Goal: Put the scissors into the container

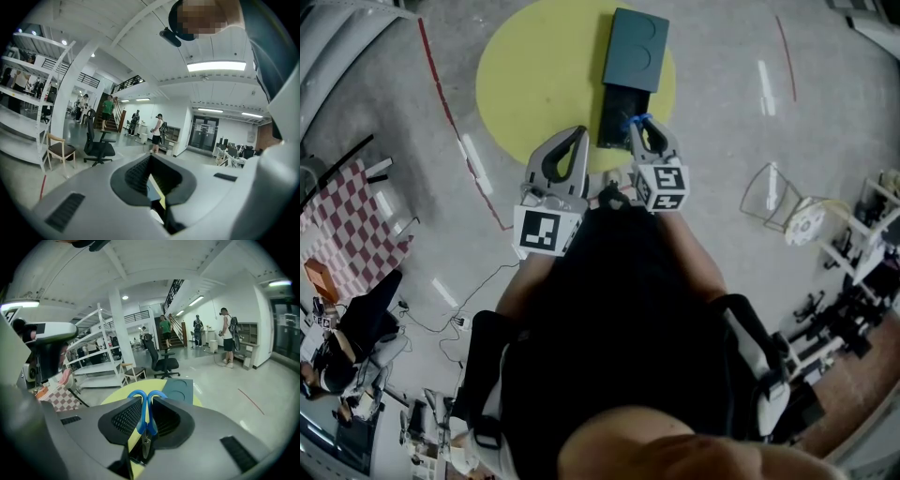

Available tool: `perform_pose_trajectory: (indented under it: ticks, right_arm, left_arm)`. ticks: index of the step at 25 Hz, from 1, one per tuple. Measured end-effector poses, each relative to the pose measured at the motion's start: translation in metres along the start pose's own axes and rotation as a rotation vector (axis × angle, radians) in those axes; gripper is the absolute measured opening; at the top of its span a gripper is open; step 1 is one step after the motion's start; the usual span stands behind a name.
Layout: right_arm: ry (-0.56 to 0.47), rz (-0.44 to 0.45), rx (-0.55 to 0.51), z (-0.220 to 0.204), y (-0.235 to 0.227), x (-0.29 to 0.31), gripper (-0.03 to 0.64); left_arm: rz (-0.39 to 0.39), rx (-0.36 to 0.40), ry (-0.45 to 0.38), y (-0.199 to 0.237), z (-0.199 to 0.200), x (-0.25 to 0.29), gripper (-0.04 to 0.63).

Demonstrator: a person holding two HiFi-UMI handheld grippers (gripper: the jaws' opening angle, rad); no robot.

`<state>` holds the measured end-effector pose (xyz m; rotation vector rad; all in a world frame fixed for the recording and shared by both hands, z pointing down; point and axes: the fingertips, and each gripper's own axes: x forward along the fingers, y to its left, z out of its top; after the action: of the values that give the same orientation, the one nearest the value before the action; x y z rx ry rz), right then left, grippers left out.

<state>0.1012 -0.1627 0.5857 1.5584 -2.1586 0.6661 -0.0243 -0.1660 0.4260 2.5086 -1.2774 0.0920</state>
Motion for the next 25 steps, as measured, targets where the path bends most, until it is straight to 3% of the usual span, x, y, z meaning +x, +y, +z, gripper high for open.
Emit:
perform_pose_trajectory:
  ticks: [25]
  right_arm:
    - [0.265, -0.038, -0.030, -0.076, -0.026, 0.080, 0.072]
  left_arm:
    - [0.030, -0.033, 0.036, 0.016, -0.014, 0.008, -0.014]
